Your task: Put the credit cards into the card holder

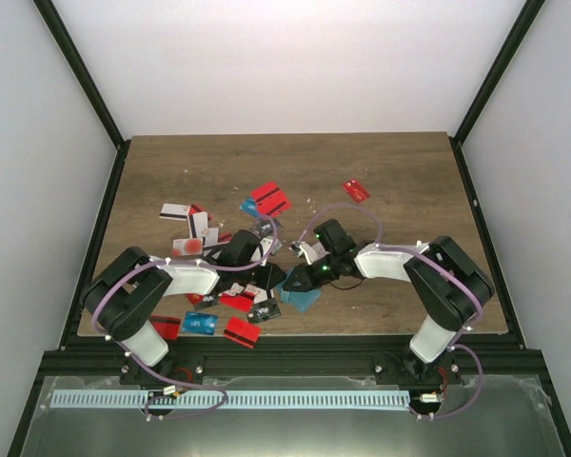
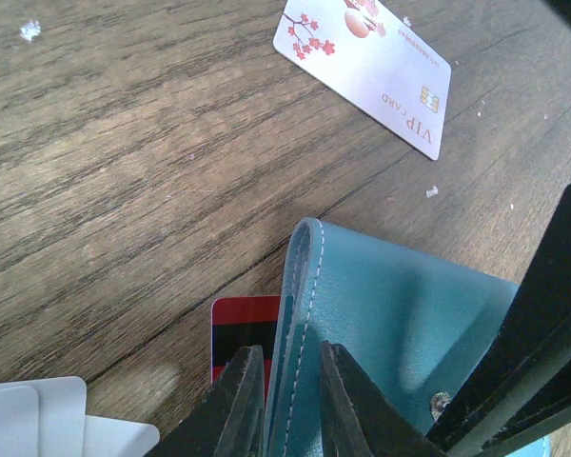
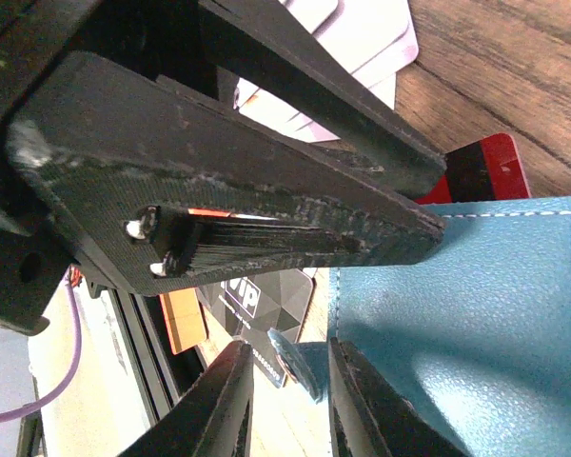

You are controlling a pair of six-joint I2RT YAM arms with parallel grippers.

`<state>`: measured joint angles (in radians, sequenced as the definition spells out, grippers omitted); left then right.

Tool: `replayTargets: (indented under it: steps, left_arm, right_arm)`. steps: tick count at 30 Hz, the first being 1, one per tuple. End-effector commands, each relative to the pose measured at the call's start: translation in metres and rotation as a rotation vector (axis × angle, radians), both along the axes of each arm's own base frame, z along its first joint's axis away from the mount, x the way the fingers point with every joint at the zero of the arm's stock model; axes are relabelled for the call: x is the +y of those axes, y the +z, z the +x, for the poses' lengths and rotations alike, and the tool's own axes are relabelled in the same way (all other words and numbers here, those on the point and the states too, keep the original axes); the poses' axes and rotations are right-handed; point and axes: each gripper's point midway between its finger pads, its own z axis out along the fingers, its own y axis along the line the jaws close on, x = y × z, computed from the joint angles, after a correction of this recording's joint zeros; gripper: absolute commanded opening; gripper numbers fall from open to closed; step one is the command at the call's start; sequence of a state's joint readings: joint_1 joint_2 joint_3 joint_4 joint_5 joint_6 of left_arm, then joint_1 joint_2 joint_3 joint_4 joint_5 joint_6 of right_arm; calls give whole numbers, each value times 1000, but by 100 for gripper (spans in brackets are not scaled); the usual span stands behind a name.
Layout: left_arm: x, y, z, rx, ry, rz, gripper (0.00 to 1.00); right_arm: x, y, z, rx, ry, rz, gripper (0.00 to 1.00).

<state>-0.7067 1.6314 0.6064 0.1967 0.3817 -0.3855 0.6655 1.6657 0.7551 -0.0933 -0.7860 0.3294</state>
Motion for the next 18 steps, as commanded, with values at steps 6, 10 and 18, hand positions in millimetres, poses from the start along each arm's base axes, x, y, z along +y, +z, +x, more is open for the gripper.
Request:
replayTargets:
  steps: [6, 10, 18]
  left_arm:
    - [8, -13, -8, 21, -4, 45, 19]
    - [8, -13, -8, 22, -3, 44, 19]
    - [8, -13, -8, 23, -3, 45, 19]
  right_arm:
    - [5, -2, -4, 2, 28, 19, 22]
    - [6, 0, -2, -7, 24, 18, 13]
    - [2, 5, -4, -22, 19, 19, 1]
